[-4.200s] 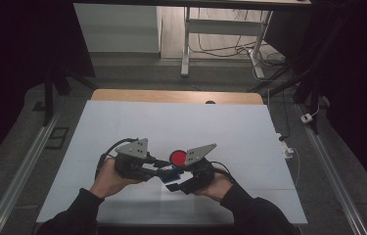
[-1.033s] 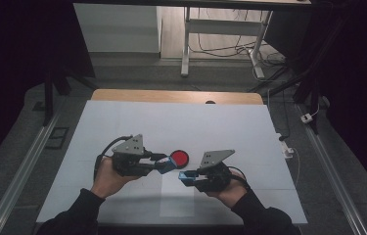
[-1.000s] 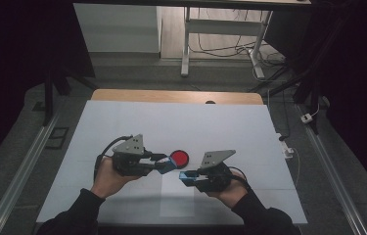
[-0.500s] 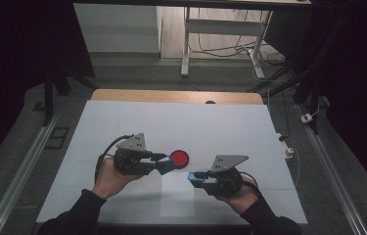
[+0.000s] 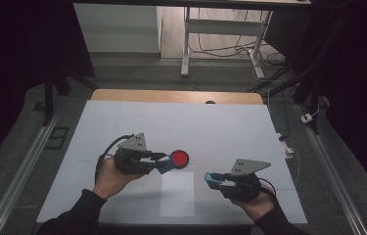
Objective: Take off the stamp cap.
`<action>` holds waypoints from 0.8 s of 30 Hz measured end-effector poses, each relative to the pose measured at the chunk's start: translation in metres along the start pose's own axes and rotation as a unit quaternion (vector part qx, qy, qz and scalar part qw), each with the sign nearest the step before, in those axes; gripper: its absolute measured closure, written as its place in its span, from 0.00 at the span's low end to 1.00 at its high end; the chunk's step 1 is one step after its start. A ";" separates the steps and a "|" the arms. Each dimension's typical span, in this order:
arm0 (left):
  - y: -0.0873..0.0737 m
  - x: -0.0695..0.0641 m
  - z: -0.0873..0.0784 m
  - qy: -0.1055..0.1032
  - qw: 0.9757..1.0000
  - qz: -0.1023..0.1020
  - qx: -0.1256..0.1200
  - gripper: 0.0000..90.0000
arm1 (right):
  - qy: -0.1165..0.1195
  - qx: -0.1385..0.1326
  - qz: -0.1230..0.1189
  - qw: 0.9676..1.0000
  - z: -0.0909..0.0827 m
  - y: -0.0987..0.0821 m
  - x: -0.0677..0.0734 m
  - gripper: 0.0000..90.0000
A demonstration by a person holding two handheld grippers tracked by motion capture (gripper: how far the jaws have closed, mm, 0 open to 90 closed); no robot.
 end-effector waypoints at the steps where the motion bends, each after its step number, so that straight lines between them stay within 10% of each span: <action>1: 0.000 0.000 0.000 0.000 1.000 -0.001 -0.001 0.78 | -0.003 0.000 0.003 1.000 -0.001 -0.001 0.000 0.77; 24: 0.000 0.003 0.005 0.013 1.000 0.003 0.001 0.78 | -0.087 -0.001 0.054 0.995 -0.045 -0.038 -0.020 0.77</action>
Point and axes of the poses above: each handheld gripper's, and its own axes: z roughly forward along the jaws, y roughly out of its top, x roughly to its left, the point moved 7 cm from there along z, roughly forward along the jaws, and after that the axes turned 5 degrees about x, right-handed, at the moved point
